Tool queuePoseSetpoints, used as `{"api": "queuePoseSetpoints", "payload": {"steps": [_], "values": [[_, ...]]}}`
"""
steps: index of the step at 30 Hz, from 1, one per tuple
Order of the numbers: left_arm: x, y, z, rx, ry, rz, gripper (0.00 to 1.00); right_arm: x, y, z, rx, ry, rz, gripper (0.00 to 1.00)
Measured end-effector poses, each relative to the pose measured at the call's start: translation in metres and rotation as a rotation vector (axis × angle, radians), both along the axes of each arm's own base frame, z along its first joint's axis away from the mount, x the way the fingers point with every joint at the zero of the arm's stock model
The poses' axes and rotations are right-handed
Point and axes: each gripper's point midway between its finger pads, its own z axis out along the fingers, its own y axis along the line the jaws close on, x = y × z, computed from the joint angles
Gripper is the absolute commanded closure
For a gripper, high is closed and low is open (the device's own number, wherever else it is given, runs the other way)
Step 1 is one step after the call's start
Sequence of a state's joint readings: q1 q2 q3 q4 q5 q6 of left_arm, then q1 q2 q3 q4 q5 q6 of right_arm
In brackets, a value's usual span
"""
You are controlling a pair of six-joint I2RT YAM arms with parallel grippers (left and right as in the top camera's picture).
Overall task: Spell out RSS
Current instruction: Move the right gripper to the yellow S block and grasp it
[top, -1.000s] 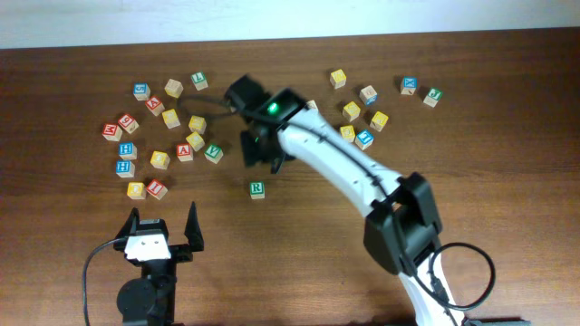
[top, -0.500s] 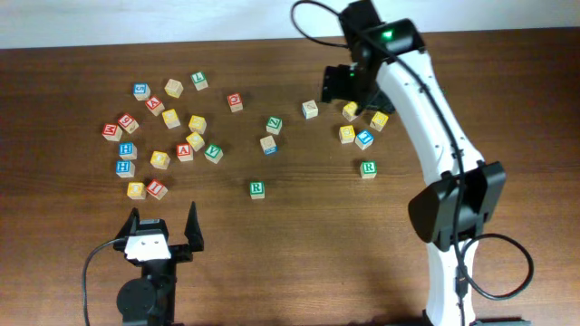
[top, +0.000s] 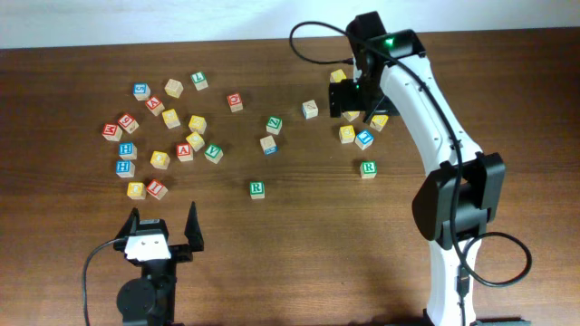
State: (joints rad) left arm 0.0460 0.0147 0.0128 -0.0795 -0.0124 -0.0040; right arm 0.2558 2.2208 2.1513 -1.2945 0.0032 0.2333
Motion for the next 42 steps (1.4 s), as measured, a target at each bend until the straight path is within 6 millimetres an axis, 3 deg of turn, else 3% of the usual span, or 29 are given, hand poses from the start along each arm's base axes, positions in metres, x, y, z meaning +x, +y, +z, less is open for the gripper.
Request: {"api": "queuePoseSetpoints", "payload": {"steps": [6,11,14,17,19,21,28,34,42], "values": [[0.0,0.0,0.0,0.0,0.0,0.0,0.01,0.031,0.009,0.009,0.017,-0.135,0.064,0.02],[0.0,0.0,0.0,0.0,0.0,0.0,0.01,0.056,0.015,0.01,-0.026,-0.243,0.26,0.0],[0.0,0.0,0.0,0.0,0.0,0.0,0.01,0.059,0.016,-0.003,-0.057,-0.233,0.354,0.11],[0.0,0.0,0.0,0.0,0.0,0.0,0.01,0.065,0.017,-0.017,-0.071,-0.231,0.395,0.11],[0.0,0.0,0.0,0.0,0.0,0.0,0.01,0.067,0.017,-0.026,-0.075,-0.22,0.405,0.12],[0.0,0.0,0.0,0.0,0.0,0.0,0.01,0.067,0.014,-0.04,-0.081,-0.193,0.416,0.24],[0.0,0.0,0.0,0.0,0.0,0.0,0.01,0.067,-0.002,-0.07,-0.056,-0.131,0.399,0.33],[0.0,0.0,0.0,0.0,0.0,0.0,0.01,0.066,-0.003,-0.078,-0.033,-0.113,0.399,0.33],[0.0,0.0,0.0,0.0,0.0,0.0,0.01,0.064,-0.001,-0.091,-0.02,-0.089,0.407,0.41]]}}
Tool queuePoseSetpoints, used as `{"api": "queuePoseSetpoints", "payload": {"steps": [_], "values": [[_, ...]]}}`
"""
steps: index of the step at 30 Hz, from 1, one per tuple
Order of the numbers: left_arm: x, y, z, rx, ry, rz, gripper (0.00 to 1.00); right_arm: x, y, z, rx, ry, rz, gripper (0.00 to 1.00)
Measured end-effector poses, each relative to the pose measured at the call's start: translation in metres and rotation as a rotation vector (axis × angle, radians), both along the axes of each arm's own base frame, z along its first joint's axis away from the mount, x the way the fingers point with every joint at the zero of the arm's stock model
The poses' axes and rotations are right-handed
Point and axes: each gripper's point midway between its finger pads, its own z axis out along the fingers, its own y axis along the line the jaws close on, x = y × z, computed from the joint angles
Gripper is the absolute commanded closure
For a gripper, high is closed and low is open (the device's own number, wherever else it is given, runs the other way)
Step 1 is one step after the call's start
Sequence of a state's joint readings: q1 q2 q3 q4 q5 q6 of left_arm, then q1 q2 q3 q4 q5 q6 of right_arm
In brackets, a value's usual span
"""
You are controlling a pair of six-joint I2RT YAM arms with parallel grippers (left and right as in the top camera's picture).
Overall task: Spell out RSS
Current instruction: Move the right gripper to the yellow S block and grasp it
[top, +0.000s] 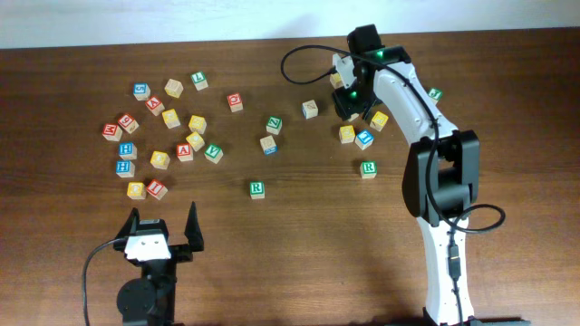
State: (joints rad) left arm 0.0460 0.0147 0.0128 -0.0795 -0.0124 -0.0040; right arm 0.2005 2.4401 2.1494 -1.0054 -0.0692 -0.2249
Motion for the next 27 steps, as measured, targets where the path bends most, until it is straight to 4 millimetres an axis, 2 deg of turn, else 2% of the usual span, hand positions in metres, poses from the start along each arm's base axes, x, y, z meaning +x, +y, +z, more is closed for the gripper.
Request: {"api": "queuePoseSetpoints", "payload": {"steps": [7,10,12,18,21,27], "values": [[0.0,0.0,0.0,0.0,0.0,0.0,0.01,-0.004,-0.001,-0.02,-0.008,0.042,0.005,0.57],[0.0,0.0,0.0,0.0,0.0,0.0,0.01,-0.005,-0.001,-0.022,-0.01,0.044,0.009,0.61],[0.0,0.0,0.0,0.0,0.0,0.0,0.01,-0.004,-0.001,-0.022,-0.01,0.043,0.009,0.67],[0.0,0.0,0.0,0.0,0.0,0.0,0.01,0.0,0.0,-0.021,-0.004,0.027,-0.003,0.71],[0.0,0.0,0.0,0.0,0.0,0.0,0.01,0.001,0.0,-0.021,-0.001,0.025,-0.012,0.8],[0.0,0.0,0.0,0.0,0.0,0.0,0.01,0.0,0.0,-0.021,0.005,0.029,-0.037,0.81]]}}
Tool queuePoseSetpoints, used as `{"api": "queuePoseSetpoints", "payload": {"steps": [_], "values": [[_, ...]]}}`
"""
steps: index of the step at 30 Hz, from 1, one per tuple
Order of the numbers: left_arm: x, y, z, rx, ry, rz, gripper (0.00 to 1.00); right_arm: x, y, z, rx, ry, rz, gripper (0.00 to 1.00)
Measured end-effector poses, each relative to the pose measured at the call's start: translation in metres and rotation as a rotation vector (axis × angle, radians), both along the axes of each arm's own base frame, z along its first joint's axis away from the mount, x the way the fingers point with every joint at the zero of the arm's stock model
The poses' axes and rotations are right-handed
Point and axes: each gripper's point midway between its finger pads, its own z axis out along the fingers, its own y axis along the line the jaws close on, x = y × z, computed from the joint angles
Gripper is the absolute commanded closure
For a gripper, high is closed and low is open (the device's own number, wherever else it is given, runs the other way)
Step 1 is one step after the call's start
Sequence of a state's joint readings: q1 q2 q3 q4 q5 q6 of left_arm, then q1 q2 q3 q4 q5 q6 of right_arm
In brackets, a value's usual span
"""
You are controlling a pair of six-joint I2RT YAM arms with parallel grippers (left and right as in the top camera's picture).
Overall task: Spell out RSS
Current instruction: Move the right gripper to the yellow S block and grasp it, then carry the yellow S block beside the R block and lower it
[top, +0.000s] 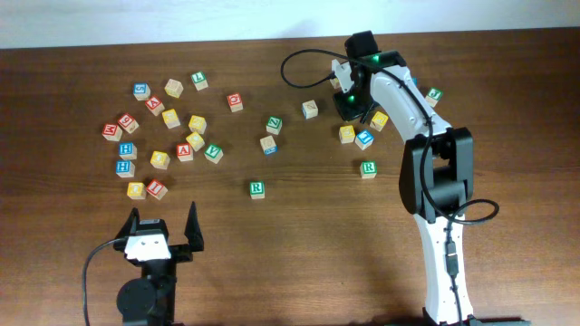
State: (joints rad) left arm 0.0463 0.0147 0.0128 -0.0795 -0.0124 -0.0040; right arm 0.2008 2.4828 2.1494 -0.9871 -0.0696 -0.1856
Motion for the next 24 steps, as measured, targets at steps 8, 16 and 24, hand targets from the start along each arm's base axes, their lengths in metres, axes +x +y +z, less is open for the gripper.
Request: {"api": "queuePoseSetpoints", "payload": {"steps": [8,16,24], "values": [[0.0,0.0,0.0,0.0,0.0,-0.001,0.01,-0.023,0.009,0.009,-0.004,0.076,-0.035,0.85],[0.0,0.0,0.0,0.0,0.0,0.0,0.01,-0.067,0.078,0.103,0.033,0.053,-0.014,0.84],[0.0,0.0,0.0,0.0,0.0,0.0,0.01,-0.132,0.131,0.094,0.007,0.188,-0.042,0.84]]}}
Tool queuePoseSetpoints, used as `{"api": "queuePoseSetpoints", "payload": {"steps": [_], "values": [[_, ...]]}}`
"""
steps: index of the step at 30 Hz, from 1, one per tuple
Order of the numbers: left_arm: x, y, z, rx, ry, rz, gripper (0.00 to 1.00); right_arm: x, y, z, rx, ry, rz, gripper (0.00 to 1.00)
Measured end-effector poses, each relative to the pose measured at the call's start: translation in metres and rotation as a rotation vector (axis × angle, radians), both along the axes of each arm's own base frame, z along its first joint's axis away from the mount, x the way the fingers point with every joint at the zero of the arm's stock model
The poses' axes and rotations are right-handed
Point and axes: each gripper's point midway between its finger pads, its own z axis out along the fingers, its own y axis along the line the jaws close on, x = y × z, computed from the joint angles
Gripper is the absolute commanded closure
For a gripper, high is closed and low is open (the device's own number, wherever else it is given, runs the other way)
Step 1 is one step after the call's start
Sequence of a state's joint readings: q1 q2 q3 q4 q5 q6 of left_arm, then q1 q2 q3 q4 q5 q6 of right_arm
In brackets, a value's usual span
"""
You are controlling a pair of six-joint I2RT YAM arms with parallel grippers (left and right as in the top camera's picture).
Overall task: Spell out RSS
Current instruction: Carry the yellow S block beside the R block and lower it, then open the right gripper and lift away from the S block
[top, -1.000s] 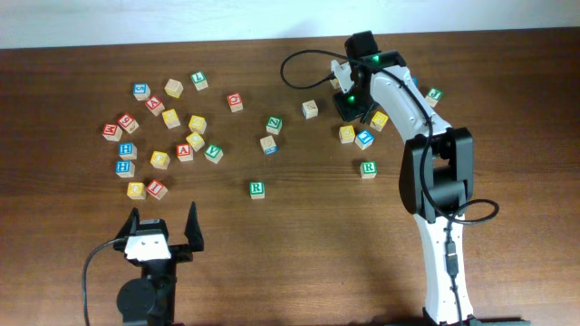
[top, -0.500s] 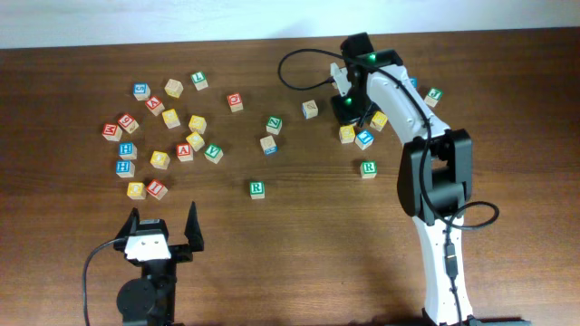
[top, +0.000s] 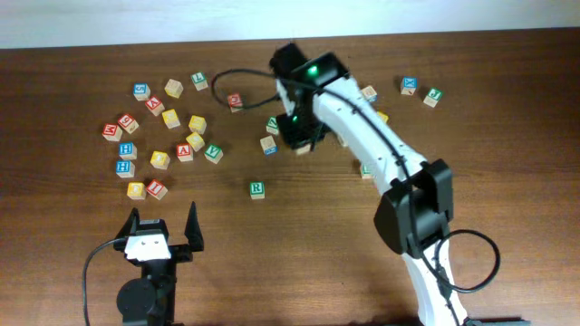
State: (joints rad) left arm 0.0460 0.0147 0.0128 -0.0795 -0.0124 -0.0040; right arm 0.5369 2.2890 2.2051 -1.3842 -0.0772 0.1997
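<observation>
A green R block [top: 257,188] lies alone on the table in front of the scattered letters. My right gripper [top: 299,141] hangs over the table's middle, right of a blue-lettered block [top: 268,144] and a green Z block [top: 274,124]. A pale wooden block [top: 304,148] shows at its tips, apparently held; its letter is hidden. A second R block [top: 366,169] is mostly covered by the right arm. My left gripper [top: 164,234] rests open at the front left with nothing between its fingers.
Many letter blocks [top: 172,118] lie scattered at the back left. A few more sit at the back right, among them a blue one [top: 410,85] and a green one [top: 433,95]. The right arm [top: 362,127] spans the centre and hides blocks under it.
My right gripper has moved from the block cluster at the back right to the middle of the table, with a pale block now at its tips. The left gripper has not moved.
My right gripper was first over the cluster of blocks at the back right and stayed among them through the two later moments. Now it is over the centre near the Z block with a block at its tips. The left gripper rested open throughout.
</observation>
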Motion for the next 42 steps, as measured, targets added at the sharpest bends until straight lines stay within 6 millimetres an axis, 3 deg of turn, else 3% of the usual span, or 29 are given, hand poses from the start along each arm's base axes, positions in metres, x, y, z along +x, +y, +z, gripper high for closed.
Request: {"api": "queuePoseSetpoints", "payload": {"steps": [8,11,21,26,27,28,33,35,39,42], "values": [[0.0,0.0,0.0,0.0,0.0,0.0,0.01,-0.051,0.041,-0.068,-0.039,0.085,-0.06,0.82],[0.0,0.0,0.0,0.0,0.0,0.0,0.01,-0.06,0.046,-0.077,-0.043,0.1,-0.092,0.82],[0.0,0.0,0.0,0.0,0.0,0.0,0.01,-0.049,0.051,-0.084,-0.007,0.073,-0.198,0.78],[0.0,0.0,0.0,0.0,0.0,0.0,0.01,-0.054,0.047,-0.092,-0.022,0.09,-0.218,0.78],[0.0,0.0,0.0,0.0,0.0,0.0,0.01,-0.054,0.047,-0.092,-0.022,0.089,-0.221,0.76],[0.0,0.0,0.0,0.0,0.0,0.0,0.01,-0.054,0.047,-0.092,-0.021,0.089,-0.221,0.66],[0.0,0.0,0.0,0.0,0.0,0.0,0.01,-0.053,0.047,-0.092,-0.021,0.084,-0.225,0.63],[0.0,0.0,0.0,0.0,0.0,0.0,0.01,-0.053,0.047,-0.092,-0.022,0.085,-0.226,0.63],[0.0,0.0,0.0,0.0,0.0,0.0,0.01,-0.053,0.047,-0.092,-0.021,0.086,-0.228,0.78],[0.0,0.0,0.0,0.0,0.0,0.0,0.01,-0.054,0.047,-0.092,-0.021,0.086,-0.228,0.78]]}}
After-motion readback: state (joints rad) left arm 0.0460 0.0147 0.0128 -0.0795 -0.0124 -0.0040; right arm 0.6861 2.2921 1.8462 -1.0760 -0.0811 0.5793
